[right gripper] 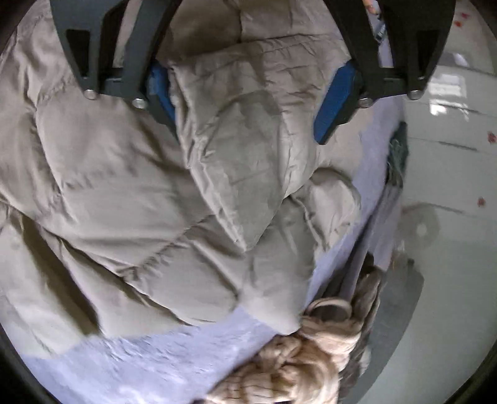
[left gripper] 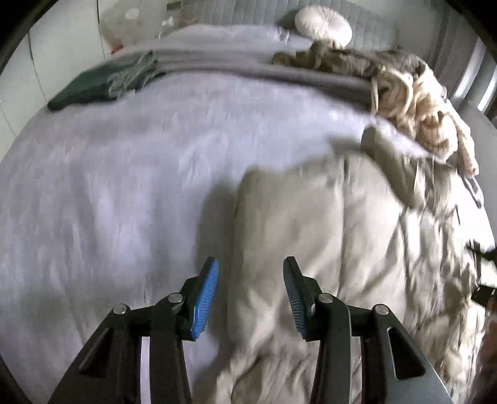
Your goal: Fold large clothes
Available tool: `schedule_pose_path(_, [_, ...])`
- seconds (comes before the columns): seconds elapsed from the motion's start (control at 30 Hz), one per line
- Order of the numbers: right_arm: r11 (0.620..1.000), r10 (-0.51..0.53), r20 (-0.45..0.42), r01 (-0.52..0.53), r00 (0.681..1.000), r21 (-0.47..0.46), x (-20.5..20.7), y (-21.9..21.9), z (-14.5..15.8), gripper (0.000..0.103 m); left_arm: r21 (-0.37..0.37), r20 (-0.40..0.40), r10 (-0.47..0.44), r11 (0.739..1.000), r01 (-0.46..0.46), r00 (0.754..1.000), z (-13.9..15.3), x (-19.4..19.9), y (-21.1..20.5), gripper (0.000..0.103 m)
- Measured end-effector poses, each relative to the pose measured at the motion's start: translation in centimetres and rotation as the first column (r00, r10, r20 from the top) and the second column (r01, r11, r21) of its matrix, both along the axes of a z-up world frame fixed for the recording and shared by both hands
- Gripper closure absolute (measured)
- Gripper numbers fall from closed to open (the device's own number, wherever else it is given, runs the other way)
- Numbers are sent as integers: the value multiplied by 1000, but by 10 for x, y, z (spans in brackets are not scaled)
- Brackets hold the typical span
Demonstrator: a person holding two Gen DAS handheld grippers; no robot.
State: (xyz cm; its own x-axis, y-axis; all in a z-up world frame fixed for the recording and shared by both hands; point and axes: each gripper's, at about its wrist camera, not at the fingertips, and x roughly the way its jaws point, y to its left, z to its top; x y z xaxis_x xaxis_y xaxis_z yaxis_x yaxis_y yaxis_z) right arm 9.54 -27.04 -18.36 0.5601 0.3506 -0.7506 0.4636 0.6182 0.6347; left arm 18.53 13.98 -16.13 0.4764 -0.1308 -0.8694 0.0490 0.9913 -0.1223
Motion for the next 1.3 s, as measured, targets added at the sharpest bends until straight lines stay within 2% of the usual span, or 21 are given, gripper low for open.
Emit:
schedule_pose_path(0.03, [1000, 18, -13, -18, 1000, 9, 5, -1, -3, 81, 14, 2, -7, 1000, 7, 1000, 0, 15, -5, 57])
schedule_pose_path(0.07, [999, 43, -21, -43, 999, 2, 11, 0, -4, 93, 21, 2, -16, 1000, 16, 1000, -2, 19, -8, 57])
schedule_pose_path(0.17, [991, 106, 10, -105, 994, -81, 18, 5, 10, 94, 94, -27, -34, 995, 36, 999, -22, 34, -28, 57])
schedule_pose_path(0.27, [959, 176, 11, -169, 984, -226, 7, 13, 23, 95, 101, -60, -27, 994, 33, 998, -39, 35, -36, 57])
schedule_pose_path(0.37, [939, 183, -46, -189, 982, -288, -5, 5, 9, 95, 121, -53, -23, 992, 29, 998, -48, 33, -40, 57])
schedule_pose_path(0.47, [938, 167, -75, -182, 983, -296, -17, -8, -10, 96, 144, -59, -10, 989, 18, 998, -52, 33, -40, 47])
schedule_pose_path(0.57, [927, 151, -82, -170, 985, -335, -27, -18, -2, 96, 148, -65, 11, 989, -1, 998, -48, 33, -36, 45])
schedule_pose_path(0.63, [915, 154, -97, -179, 983, -363, -33, -23, 7, 91, 164, -68, 18, 987, -7, 998, -42, 33, -34, 45])
schedule_pose_path(0.77, [930, 125, -108, -154, 986, -334, -54, -39, 18, 90, 177, -63, -6, 984, 17, 998, -22, 11, -41, 45])
schedule_pose_path(0.93, [959, 71, -107, -97, 992, -265, -88, -55, 24, 71, 166, -73, -74, 982, 85, 995, -3, -17, -64, 45])
schedule_pose_path(1.27, [980, 27, -100, -46, 995, -192, -136, -79, 28, 52, 93, -134, -203, 972, 217, 970, 15, -71, -145, 45])
schedule_pose_path(1.3, [981, 20, -100, -39, 995, -188, -141, -85, 28, 47, 90, -138, -213, 970, 226, 967, 16, -74, -151, 40])
